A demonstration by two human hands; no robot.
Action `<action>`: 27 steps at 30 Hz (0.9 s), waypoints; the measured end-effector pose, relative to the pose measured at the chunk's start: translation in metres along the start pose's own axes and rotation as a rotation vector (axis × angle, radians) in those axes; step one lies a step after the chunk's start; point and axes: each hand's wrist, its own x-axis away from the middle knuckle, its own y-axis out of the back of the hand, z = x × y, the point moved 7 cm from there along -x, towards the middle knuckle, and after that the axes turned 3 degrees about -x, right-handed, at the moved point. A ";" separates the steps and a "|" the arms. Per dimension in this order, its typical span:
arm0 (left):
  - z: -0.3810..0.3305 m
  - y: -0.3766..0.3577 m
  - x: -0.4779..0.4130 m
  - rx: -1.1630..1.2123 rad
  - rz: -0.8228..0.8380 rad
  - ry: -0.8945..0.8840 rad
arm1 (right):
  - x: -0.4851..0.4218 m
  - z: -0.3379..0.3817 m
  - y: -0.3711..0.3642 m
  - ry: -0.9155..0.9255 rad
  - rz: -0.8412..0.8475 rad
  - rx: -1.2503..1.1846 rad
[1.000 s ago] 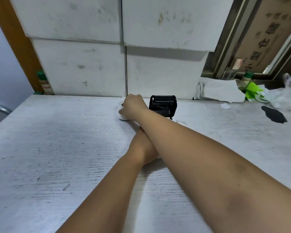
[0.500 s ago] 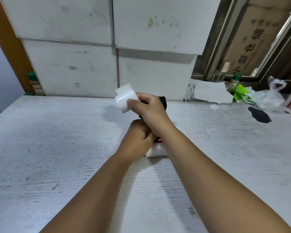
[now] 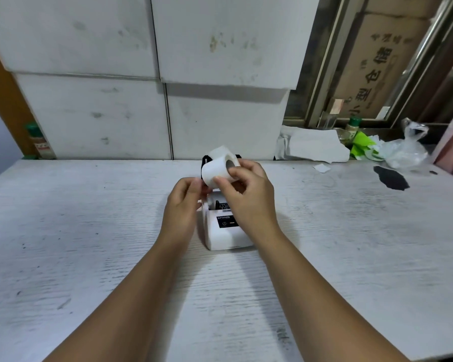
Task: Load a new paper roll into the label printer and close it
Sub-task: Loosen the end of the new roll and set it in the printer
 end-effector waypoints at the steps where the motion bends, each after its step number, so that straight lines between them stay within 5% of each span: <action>1: -0.016 0.000 0.008 -0.018 -0.008 -0.017 | 0.003 0.001 -0.002 0.031 0.005 0.020; 8: -0.026 -0.007 0.014 0.062 -0.017 -0.024 | 0.014 0.006 -0.027 0.261 0.075 0.290; 14: -0.013 -0.001 0.011 0.156 -0.025 0.046 | 0.016 0.008 -0.023 0.294 0.076 0.204; 21: -0.043 -0.006 0.029 0.274 0.039 0.001 | 0.006 -0.008 0.001 -0.073 0.094 -0.478; 27: -0.060 -0.017 0.040 0.400 0.168 0.013 | -0.002 -0.026 0.010 -0.242 0.182 -0.488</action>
